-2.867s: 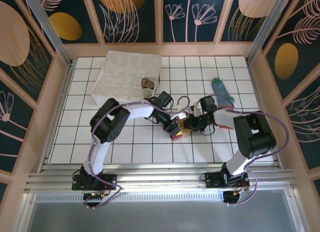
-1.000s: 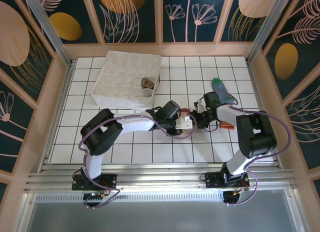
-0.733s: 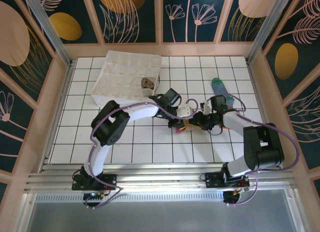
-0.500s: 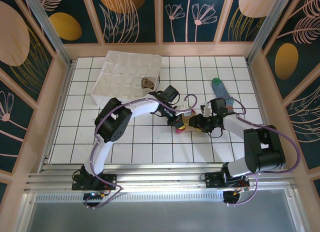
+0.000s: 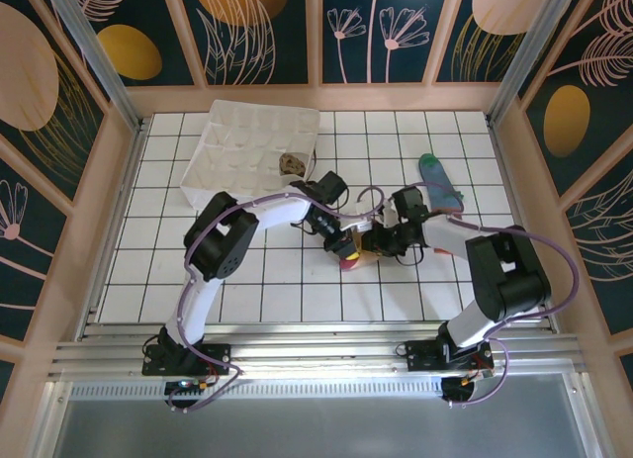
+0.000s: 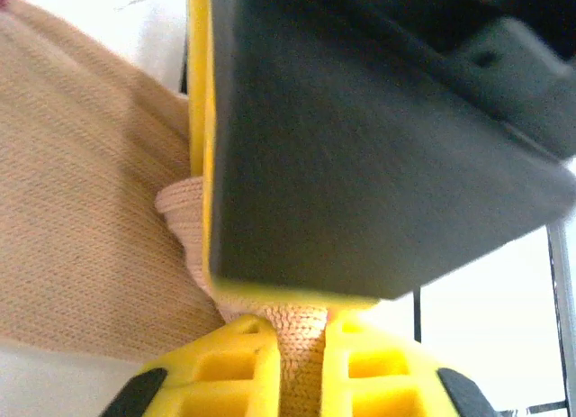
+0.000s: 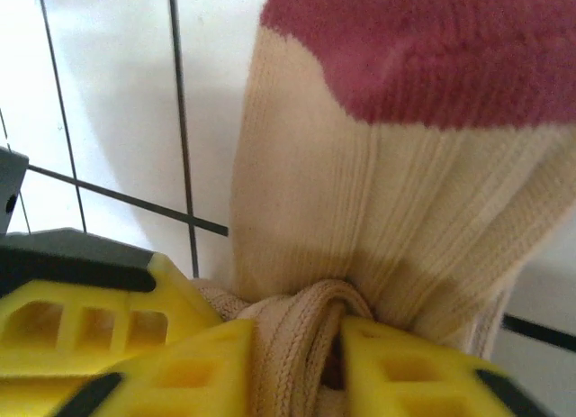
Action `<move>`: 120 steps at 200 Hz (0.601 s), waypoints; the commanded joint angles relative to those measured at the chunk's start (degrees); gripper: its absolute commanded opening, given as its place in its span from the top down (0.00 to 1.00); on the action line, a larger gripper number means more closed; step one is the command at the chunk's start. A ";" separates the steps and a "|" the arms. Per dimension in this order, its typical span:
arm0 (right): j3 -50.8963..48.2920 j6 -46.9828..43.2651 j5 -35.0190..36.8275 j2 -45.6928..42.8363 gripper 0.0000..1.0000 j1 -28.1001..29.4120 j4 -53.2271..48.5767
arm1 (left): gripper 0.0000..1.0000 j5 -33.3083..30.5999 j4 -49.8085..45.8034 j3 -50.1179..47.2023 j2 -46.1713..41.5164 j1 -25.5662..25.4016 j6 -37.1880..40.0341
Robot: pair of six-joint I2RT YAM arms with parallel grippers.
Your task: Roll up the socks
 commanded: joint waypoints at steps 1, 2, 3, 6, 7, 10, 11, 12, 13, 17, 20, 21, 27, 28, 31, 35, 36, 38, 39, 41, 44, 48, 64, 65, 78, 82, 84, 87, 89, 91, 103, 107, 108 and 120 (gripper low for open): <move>-0.52 -0.37 4.20 4.13 0.94 3.89 -5.33 | 0.82 -8.33 6.04 -6.32 -1.49 -1.73 -3.58; -0.58 -0.32 4.30 4.13 0.95 3.87 -5.41 | 0.81 -8.55 6.39 -6.58 -1.68 -1.73 -3.71; -0.61 -0.29 4.43 4.18 0.96 3.86 -5.45 | 0.81 -8.75 6.74 -6.84 -1.91 -1.73 -3.74; -0.73 -0.19 4.70 4.15 0.98 3.76 -5.60 | 0.80 -9.36 7.62 -7.75 -2.63 -1.73 -3.84; -0.73 -0.13 4.77 4.10 0.98 3.72 -5.63 | 0.80 -9.55 8.02 -8.04 -2.87 -1.73 -3.89; -0.89 0.03 4.90 4.08 1.00 3.56 -5.66 | 0.78 -10.15 9.16 -8.97 -3.67 -1.73 -4.04; -0.94 0.06 4.91 4.07 1.00 3.49 -5.71 | 0.78 -10.30 9.49 -9.27 -3.96 -1.73 -4.08; -0.97 0.08 4.92 4.06 1.00 3.45 -5.73 | 0.77 -10.50 9.83 -9.59 -4.23 -1.73 -4.09; -1.07 0.13 4.92 4.01 1.00 3.39 -5.74 | 0.77 -10.73 10.22 -9.88 -4.50 -1.73 -4.10; -1.36 0.40 4.92 3.98 1.00 3.04 -5.68 | 0.75 -11.56 11.48 -11.07 -5.77 -1.72 -4.11; -1.60 0.63 4.85 3.86 1.00 2.74 -5.67 | 0.73 -12.30 12.77 -12.47 -6.42 -1.73 -4.18; -1.69 0.67 4.84 3.82 1.00 2.68 -5.66 | 0.73 -12.51 13.18 -12.81 -6.91 -1.73 -4.19; -2.14 0.94 4.71 3.66 1.00 2.10 -5.66 | 0.70 -13.93 15.67 -14.94 -9.16 -1.73 -4.28; -2.23 1.00 4.68 3.68 1.00 1.97 -5.66 | 0.70 -14.12 16.09 -15.28 -9.60 -1.73 -4.29; -2.42 1.10 4.66 3.62 1.00 1.72 -5.66 | 0.69 -14.80 17.38 -16.41 -10.77 -1.73 -4.17; -2.71 1.21 4.66 3.47 1.00 1.25 -5.66 | 0.68 -15.63 18.95 -17.89 -12.29 -1.70 -4.01; -2.77 1.22 4.66 3.45 1.00 1.15 -5.66 | 0.68 -15.80 19.44 -18.25 -12.66 -1.72 -3.97; -2.91 1.23 4.61 3.44 1.00 0.96 -5.66 | 0.67 -16.15 20.40 -19.03 -13.47 -1.73 -3.95; -2.92 1.28 4.59 3.40 1.00 0.87 -5.66 | 0.67 -16.33 20.65 -19.39 -13.91 -1.73 -3.90; -3.04 1.31 4.51 3.36 1.00 0.73 -5.66 | 0.66 -16.77 21.71 -20.10 -14.66 -1.73 -3.82; -3.20 1.40 4.42 3.28 1.00 0.47 -5.60 | 0.64 -17.45 23.21 -21.30 -15.87 -1.73 -3.77; -3.42 1.49 4.28 3.14 1.00 0.19 -5.53 | 0.63 -18.23 25.09 -22.86 -17.56 -1.78 -3.57; -4.22 1.76 3.40 3.30 1.00 -0.69 -4.98 | 0.61 -21.49 32.02 -28.89 -23.74 -2.11 -2.25; -4.23 1.76 3.37 3.33 1.00 -0.70 -4.97 | 0.60 -21.76 32.43 -29.24 -24.14 -2.19 -2.12; -4.62 1.76 2.95 3.69 1.00 -0.89 -4.87 | 0.59 -24.80 36.41 -32.82 -27.67 -3.20 0.28; -4.68 1.68 2.84 3.89 1.00 -0.85 -4.87 | 0.58 -26.14 37.36 -33.68 -29.46 -3.78 1.00; -4.68 1.68 2.78 3.99 1.00 -0.81 -4.87 | 0.58 -26.80 37.82 -34.44 -30.01 -4.07 1.38; -4.76 1.68 2.73 4.00 1.00 -0.82 -4.87 | 0.57 -27.73 38.26 -35.05 -30.54 -4.47 1.99; -4.77 1.68 2.73 4.06 1.00 -0.83 -4.87 | 0.57 -28.28 38.46 -35.33 -30.90 -4.81 2.38; -4.82 1.68 2.66 4.10 1.00 -0.83 -4.87 | 0.57 -28.85 38.65 -35.56 -31.19 -5.16 2.76; -4.95 1.68 2.51 4.19 1.00 -0.85 -4.70 | 0.55 -32.12 39.35 -36.19 -32.01 -7.19 4.52; -4.95 1.74 2.46 4.18 1.00 -0.81 -4.70 | 0.55 -32.93 39.35 -36.26 -32.02 -7.89 5.13; -4.95 1.80 2.46 4.21 1.00 -0.81 -4.70 | 0.55 -33.11 39.35 -36.18 -32.02 -8.06 5.25; -5.03 1.76 2.46 4.22 1.00 -0.80 -4.70 | 0.53 -34.82 39.31 -35.91 -31.26 -9.81 6.31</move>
